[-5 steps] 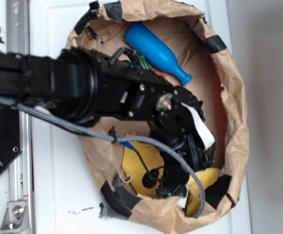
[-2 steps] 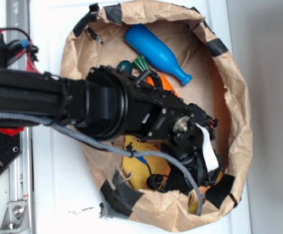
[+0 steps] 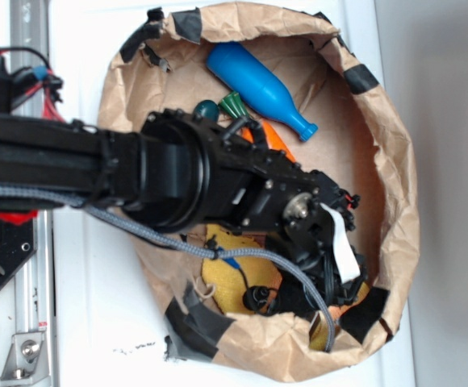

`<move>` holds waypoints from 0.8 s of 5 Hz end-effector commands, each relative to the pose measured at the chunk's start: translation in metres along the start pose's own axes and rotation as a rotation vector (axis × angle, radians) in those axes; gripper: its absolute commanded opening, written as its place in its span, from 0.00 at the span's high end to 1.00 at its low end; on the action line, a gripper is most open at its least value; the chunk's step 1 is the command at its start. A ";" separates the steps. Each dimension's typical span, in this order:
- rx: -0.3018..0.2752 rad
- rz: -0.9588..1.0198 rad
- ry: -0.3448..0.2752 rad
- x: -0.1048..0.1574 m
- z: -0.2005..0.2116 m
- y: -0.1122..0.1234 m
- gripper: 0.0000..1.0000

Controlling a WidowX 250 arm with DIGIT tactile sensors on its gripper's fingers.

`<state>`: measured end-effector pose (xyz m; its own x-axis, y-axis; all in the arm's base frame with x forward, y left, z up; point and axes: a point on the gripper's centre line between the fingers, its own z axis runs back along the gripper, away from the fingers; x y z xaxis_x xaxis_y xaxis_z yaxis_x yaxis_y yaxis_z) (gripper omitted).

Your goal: Grab the yellow cloth.

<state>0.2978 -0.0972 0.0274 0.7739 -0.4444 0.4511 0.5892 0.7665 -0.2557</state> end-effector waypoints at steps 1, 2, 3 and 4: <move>0.187 -0.111 -0.064 -0.019 0.042 -0.019 1.00; 0.315 -0.088 -0.046 -0.021 0.064 -0.011 1.00; 0.351 -0.055 -0.050 -0.021 0.077 -0.001 1.00; 0.370 -0.004 -0.068 -0.025 0.091 0.013 1.00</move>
<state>0.2806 -0.0239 0.0727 0.7738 -0.4307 0.4645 0.4742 0.8800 0.0259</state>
